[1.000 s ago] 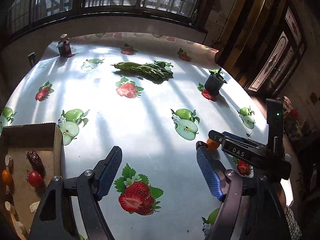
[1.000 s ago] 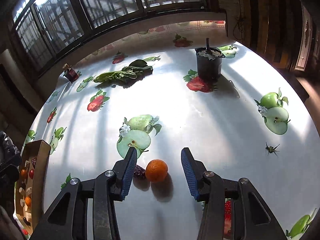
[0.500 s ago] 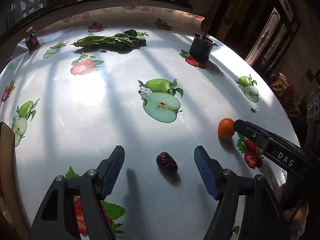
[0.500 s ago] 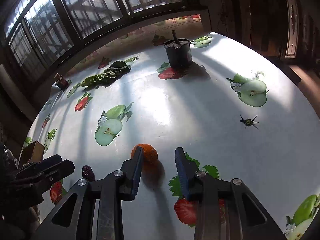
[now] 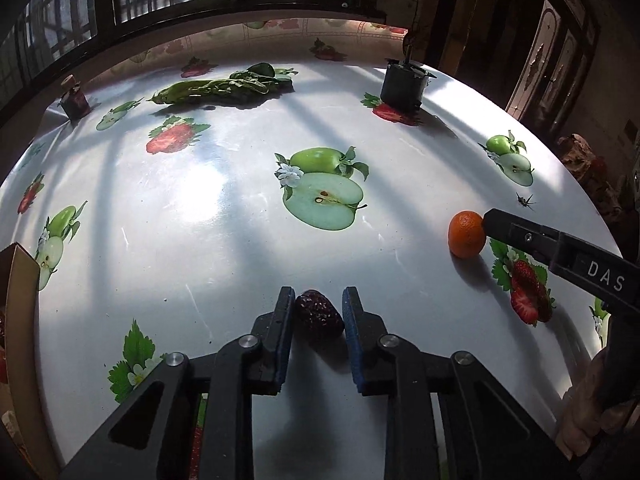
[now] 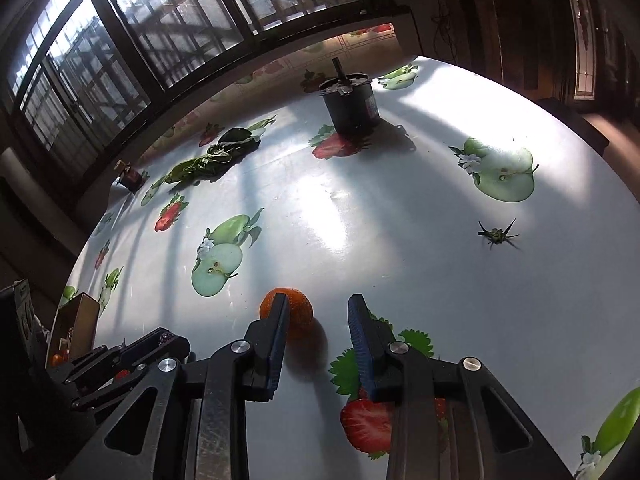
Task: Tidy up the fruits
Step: 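Grasp a dark red date with the left tool while the right tool grasps an orange, then carry the date and orange into the box and open both tools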
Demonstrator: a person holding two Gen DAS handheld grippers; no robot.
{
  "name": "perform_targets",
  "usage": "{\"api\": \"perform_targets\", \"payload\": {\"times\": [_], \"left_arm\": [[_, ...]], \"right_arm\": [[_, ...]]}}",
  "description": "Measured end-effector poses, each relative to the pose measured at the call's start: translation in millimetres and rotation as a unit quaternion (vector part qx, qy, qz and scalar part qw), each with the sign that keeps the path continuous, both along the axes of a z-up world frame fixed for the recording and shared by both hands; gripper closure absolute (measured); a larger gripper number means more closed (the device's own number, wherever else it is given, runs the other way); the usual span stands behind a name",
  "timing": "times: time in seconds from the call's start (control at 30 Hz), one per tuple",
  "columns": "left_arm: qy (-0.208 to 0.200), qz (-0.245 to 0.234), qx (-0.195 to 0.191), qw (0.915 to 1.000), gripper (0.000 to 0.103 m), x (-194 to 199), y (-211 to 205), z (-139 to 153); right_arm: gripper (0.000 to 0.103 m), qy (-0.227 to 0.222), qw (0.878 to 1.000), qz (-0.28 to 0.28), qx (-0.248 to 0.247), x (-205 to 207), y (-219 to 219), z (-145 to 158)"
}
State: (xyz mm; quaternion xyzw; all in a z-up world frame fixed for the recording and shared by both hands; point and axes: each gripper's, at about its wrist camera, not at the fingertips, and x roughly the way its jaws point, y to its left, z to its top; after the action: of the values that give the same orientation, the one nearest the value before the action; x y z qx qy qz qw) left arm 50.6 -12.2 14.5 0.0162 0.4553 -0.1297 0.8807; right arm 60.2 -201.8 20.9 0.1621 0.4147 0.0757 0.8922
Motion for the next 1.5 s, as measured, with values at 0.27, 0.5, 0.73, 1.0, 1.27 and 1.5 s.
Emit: {"api": "perform_targets", "payload": {"times": [0.27, 0.5, 0.73, 1.0, 1.27, 1.5], "left_arm": [[-0.019, 0.014, -0.037, 0.9991, 0.080, -30.3, 21.3, 28.9], [-0.013, 0.039, -0.074, 0.9964, 0.080, -55.2, 50.2, 33.7], [-0.018, 0.076, -0.101, 0.9918, 0.080, -76.7, 89.0, 41.4], [-0.030, 0.115, -0.103, 0.9875, 0.080, -98.9, 132.1, 42.9], [-0.025, 0.190, -0.127, 0.9732, 0.080, -117.7, 209.3, 42.0], [-0.037, 0.273, -0.101, 0.9560, 0.080, -137.6, 285.0, 44.9]], "right_arm": [[0.076, -0.014, 1.000, 0.019, -0.008, -3.5, 14.0, 2.7], [0.060, -0.003, 0.999, 0.038, 0.012, 5.3, 22.9, -7.8], [0.044, -0.008, 0.999, 0.037, -0.002, 7.9, 33.0, -0.8], [0.073, 0.021, 0.995, 0.062, -0.078, 25.4, 74.6, -11.0], [0.074, 0.010, 0.995, 0.077, -0.060, -2.7, 99.4, 11.0], [0.074, -0.021, 0.984, 0.173, -0.035, -51.7, 176.7, 45.3]]}}
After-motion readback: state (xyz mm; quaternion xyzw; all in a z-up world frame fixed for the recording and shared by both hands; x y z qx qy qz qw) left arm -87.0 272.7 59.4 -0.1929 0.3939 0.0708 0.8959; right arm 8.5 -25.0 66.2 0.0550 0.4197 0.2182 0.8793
